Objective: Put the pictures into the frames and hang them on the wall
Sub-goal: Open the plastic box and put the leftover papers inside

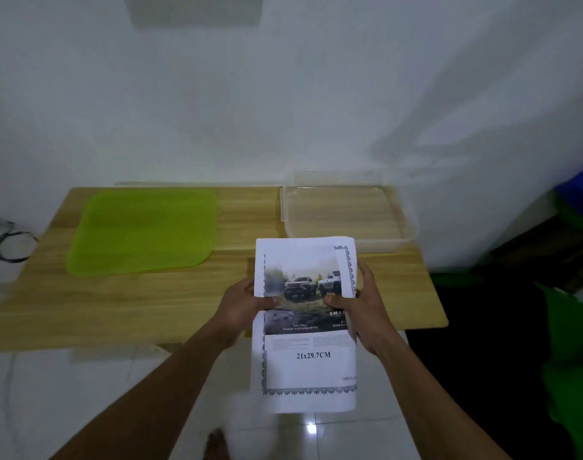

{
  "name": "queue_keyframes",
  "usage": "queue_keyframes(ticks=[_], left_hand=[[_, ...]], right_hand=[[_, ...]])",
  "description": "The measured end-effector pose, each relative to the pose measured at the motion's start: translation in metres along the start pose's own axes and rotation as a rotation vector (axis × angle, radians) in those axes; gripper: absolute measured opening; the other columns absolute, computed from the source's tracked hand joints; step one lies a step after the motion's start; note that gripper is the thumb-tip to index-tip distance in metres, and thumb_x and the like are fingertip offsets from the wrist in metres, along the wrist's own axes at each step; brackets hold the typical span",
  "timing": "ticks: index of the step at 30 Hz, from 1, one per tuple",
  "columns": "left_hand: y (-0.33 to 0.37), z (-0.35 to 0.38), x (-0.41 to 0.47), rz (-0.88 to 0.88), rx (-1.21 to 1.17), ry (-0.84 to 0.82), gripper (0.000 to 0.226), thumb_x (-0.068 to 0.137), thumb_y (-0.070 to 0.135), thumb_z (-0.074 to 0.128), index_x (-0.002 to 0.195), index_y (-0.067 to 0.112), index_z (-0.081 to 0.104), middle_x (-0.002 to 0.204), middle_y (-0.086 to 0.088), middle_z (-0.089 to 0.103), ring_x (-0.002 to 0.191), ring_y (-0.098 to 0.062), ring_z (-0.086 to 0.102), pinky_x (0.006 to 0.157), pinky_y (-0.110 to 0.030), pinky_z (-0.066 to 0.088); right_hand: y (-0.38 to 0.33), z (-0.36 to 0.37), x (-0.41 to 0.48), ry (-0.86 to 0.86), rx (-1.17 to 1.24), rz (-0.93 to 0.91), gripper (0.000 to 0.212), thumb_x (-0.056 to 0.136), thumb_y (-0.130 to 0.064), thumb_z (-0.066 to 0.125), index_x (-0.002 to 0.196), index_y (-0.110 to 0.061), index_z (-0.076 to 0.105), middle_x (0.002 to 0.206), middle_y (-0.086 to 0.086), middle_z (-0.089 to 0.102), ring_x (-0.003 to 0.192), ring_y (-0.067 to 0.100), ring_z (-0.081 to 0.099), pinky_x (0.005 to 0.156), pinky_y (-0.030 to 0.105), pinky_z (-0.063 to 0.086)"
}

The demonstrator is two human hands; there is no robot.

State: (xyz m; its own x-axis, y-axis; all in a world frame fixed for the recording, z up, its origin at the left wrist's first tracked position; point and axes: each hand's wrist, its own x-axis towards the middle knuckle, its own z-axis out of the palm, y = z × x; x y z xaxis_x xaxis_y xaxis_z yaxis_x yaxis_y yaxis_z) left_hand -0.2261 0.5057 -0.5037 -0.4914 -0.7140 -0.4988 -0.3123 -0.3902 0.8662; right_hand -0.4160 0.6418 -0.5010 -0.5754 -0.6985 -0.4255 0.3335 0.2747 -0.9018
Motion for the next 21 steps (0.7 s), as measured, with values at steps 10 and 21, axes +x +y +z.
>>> queue_keyframes(ticks=[10, 21], left_hand=[[0.065, 0.003, -0.002, 0.280, 0.073, -0.024, 0.054, 0.079, -0.004, 0.073, 0.123, 0.021, 0.054, 0.109, -0.002, 0.069, 0.097, -0.019, 0.068, 0.080, -0.032, 0.058], [0.140, 0.020, 0.002, 0.509, 0.181, -0.090, 0.088, 0.084, 0.000, 0.070, 0.152, 0.026, 0.021, 0.137, 0.015, 0.035, 0.114, -0.005, 0.041, 0.070, 0.001, 0.042]], right_hand=[[-0.057, -0.003, -0.010, 0.052, -0.052, -0.168, 0.098, 0.074, 0.004, 0.080, 0.148, -0.043, 0.035, 0.137, -0.003, 0.058, 0.108, 0.022, 0.067, 0.084, 0.045, 0.059], [-0.135, -0.019, -0.004, 0.103, -0.068, -0.269, 0.103, 0.072, 0.013, 0.076, 0.150, -0.039, 0.033, 0.109, -0.015, 0.069, 0.085, 0.011, 0.072, 0.066, 0.029, 0.058]])
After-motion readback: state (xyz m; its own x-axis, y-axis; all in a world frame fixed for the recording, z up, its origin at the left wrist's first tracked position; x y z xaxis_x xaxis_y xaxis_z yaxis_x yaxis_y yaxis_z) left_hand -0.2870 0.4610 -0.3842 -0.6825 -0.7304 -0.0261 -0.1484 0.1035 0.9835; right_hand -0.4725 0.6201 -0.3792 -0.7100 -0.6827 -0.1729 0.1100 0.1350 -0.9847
